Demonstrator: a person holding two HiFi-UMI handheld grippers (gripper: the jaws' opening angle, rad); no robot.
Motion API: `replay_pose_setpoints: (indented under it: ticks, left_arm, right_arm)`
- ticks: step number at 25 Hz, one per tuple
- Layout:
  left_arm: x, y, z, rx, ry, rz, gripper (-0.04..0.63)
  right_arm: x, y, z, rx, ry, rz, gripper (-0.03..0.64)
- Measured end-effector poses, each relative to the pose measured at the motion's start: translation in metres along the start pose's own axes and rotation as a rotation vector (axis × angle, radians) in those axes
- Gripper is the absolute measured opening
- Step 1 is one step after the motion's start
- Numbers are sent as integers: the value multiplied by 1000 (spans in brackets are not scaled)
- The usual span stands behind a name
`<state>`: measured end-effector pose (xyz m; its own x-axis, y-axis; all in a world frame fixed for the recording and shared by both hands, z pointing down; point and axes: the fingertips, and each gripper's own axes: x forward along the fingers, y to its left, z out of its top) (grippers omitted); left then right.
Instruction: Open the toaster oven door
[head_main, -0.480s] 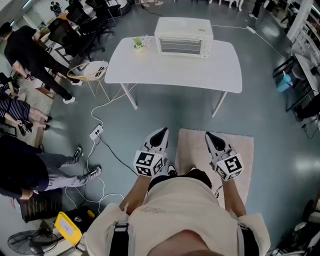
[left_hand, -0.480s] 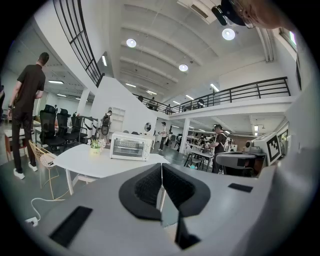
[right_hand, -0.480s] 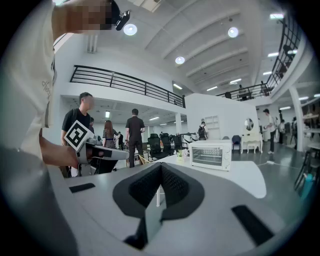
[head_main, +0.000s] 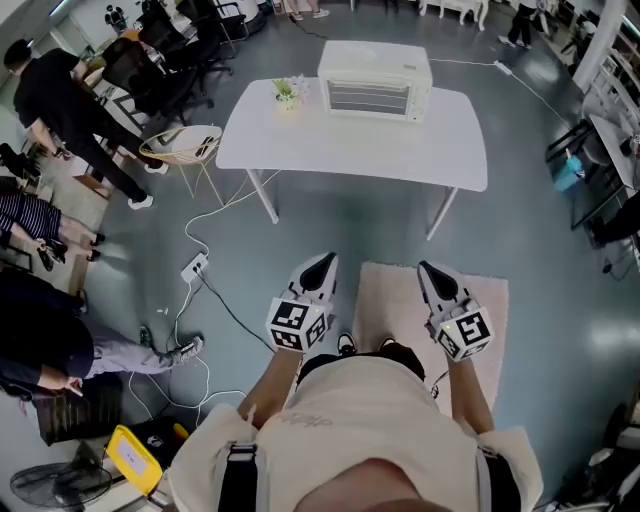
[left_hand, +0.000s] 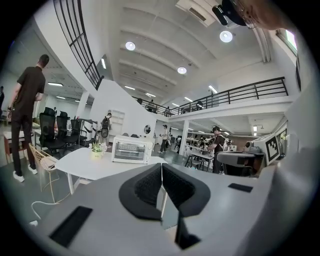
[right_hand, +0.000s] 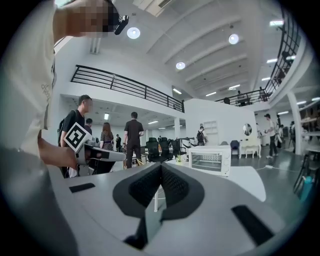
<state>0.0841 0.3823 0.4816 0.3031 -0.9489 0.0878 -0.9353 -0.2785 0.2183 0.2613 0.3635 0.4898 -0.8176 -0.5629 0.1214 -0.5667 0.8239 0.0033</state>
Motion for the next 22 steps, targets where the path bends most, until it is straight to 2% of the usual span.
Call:
replay_pose_setpoints:
  ticks: [7, 11, 22]
  left_arm:
    - [-3, 18, -4, -6, -2, 13, 21]
    - [-4, 27, -15, -37, 13, 24, 21]
    - [6, 49, -26, -59, 51, 24, 21]
  right_arm:
    - [9, 6, -2, -1, 5, 9, 7]
    - [13, 10, -4, -2, 21, 8, 7]
    - [26, -5, -12, 24, 62, -27, 6]
